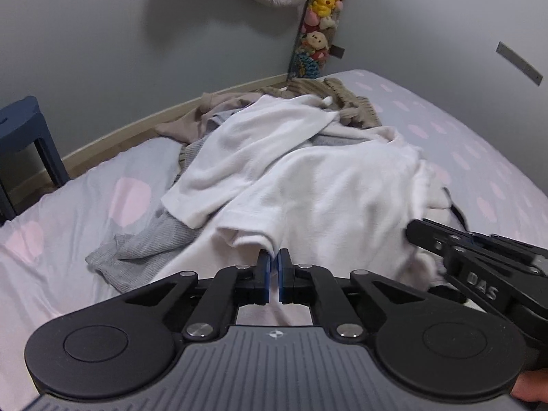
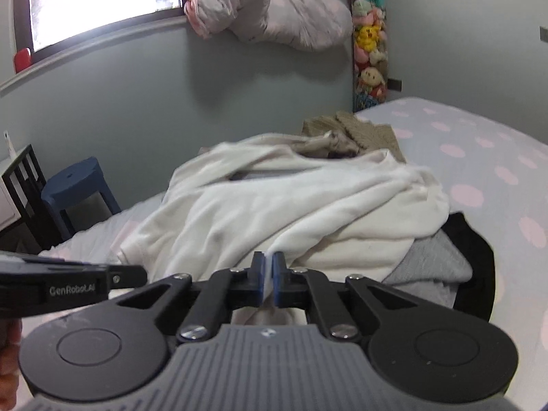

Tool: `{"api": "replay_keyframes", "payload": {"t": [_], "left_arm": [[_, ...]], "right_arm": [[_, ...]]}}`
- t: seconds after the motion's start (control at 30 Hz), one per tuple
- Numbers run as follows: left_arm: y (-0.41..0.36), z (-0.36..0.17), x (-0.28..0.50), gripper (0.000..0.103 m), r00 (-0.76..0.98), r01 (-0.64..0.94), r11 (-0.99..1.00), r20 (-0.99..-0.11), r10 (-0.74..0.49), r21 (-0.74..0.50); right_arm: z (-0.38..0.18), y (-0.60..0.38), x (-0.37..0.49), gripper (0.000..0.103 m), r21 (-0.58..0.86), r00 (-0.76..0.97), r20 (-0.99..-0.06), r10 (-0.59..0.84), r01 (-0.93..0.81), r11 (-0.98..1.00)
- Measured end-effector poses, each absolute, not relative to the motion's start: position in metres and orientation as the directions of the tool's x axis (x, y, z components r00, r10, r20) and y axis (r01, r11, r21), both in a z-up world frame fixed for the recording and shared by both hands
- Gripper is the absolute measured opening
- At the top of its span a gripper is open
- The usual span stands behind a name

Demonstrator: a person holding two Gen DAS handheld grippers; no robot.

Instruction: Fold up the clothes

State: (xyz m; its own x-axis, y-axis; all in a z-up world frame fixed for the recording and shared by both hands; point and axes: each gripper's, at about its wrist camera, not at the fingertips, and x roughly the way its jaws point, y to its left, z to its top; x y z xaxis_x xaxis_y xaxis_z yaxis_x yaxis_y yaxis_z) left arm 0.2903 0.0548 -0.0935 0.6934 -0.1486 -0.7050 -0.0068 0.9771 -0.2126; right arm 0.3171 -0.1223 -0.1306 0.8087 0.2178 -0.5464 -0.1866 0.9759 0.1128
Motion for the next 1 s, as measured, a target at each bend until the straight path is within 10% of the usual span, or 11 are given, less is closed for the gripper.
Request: {"api": "replay_keyframes", "payload": {"t": [0.73, 1.0], "left_arm": [[-0.02, 0.021, 0.111, 0.002, 0.648, 0.362, 0.853, -0.557, -0.52, -0.377], [-0.054, 0.01, 0.056, 0.002, 0.573, 0.445, 0.825, -0.598, -0.561, -0.348]], "right_arm": [[-0.005, -0.207, 0.058, 0.0, 0.027, 0.98, -0.194, -0.05, 0.056, 0.998], [-0.004, -0.222, -0.005, 0.002, 0.088, 0.941, -0.336, -0.024, 0.057, 0.994]]}}
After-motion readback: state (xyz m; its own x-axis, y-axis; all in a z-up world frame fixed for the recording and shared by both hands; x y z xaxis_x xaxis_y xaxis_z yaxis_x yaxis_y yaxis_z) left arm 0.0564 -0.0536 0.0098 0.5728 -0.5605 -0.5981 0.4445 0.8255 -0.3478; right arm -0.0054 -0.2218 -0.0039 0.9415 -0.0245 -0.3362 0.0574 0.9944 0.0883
